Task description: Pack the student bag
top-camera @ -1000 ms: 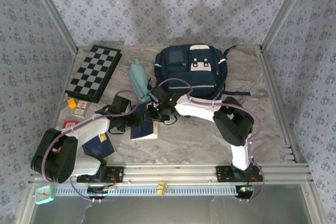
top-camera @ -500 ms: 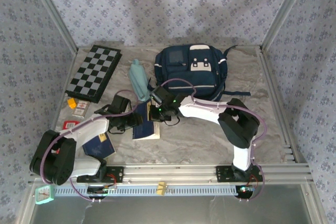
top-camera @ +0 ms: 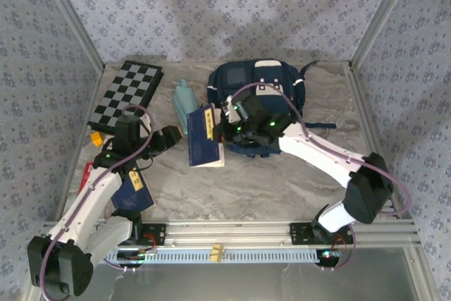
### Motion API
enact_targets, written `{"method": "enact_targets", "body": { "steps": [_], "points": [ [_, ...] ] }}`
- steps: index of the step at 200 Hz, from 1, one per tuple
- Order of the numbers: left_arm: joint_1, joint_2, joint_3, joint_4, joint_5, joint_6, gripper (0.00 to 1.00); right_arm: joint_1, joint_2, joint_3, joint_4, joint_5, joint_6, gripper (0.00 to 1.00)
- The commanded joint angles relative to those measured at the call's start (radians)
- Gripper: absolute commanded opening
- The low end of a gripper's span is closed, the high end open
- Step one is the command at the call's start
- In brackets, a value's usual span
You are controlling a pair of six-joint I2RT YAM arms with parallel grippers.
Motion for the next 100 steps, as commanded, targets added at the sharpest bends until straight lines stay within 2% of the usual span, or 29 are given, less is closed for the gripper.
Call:
{"method": "enact_targets", "body": {
  "steps": [1,22,43,84,100],
  "points": [
    [0.005,-0.001,0.027,0.076,0.189,-0.025,0.72,-0.058,-0.073,0.008,-0.002,-0.128,-0.076,0.02],
    [0.005,-0.005,0.011,0.184,0.267,-0.065,0.72,-0.125,-0.12,-0.025,0.052,-0.219,-0.076,0.03],
    [-0.003,-0.015,0.001,0.305,0.324,-0.093,0.68,-0.183,-0.149,-0.043,0.118,-0.326,-0.076,0.04],
    [-0.072,0.01,0.041,0.392,0.322,-0.104,0.66,-0.235,-0.17,-0.126,0.278,-0.438,-0.016,0.05],
    [-0.107,0.041,0.067,0.355,0.293,-0.079,0.66,-0.243,-0.168,-0.127,0.311,-0.457,-0.005,0.05]
  ]
}}
